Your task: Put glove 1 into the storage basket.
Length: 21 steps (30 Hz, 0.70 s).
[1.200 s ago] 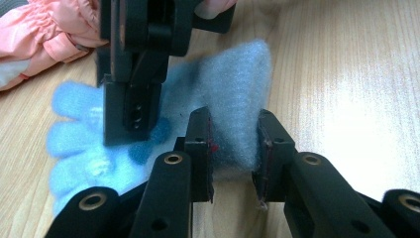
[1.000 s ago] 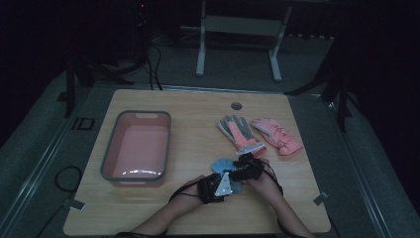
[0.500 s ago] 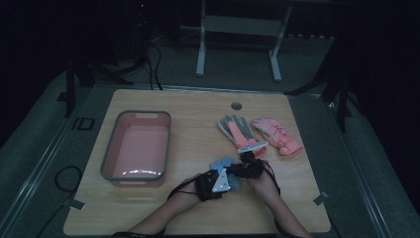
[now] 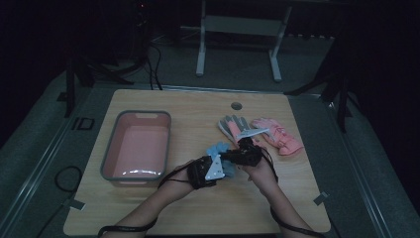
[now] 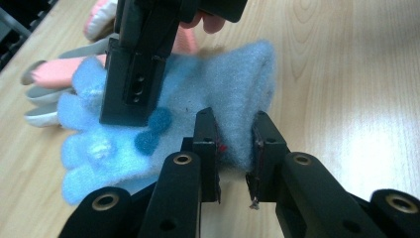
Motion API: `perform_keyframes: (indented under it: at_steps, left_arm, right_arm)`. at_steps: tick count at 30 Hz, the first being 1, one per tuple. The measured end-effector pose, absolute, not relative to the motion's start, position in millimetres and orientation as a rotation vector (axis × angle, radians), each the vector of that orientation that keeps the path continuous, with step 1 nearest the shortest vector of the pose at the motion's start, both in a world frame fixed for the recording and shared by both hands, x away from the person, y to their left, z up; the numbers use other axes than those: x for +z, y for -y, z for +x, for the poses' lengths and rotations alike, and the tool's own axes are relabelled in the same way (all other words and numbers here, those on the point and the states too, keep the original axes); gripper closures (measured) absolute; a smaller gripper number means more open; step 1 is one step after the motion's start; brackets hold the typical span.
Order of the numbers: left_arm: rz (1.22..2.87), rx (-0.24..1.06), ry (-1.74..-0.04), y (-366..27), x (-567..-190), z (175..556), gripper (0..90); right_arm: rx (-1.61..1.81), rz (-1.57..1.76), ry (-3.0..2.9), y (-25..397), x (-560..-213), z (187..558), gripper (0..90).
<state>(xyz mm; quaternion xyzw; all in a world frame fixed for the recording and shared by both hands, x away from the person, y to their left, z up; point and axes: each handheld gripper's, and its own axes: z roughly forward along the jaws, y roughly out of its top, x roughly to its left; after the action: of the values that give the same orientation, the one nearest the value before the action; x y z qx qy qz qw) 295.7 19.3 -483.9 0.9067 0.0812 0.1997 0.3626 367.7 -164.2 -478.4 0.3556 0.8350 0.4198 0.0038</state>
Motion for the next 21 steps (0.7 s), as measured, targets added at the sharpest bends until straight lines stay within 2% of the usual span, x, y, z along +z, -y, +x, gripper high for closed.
perform_keyframes:
  at_steps: [11,21]
  left_arm:
    - [2.340,0.582,-0.210,-46,-453,301,77.6]
    - [2.340,0.616,-0.263,-78,-442,301,77.7]
  right_arm:
    - [1.372,1.054,-2.613,137,-448,379,81.4]
    - [1.389,0.971,-2.646,96,-433,389,81.4]
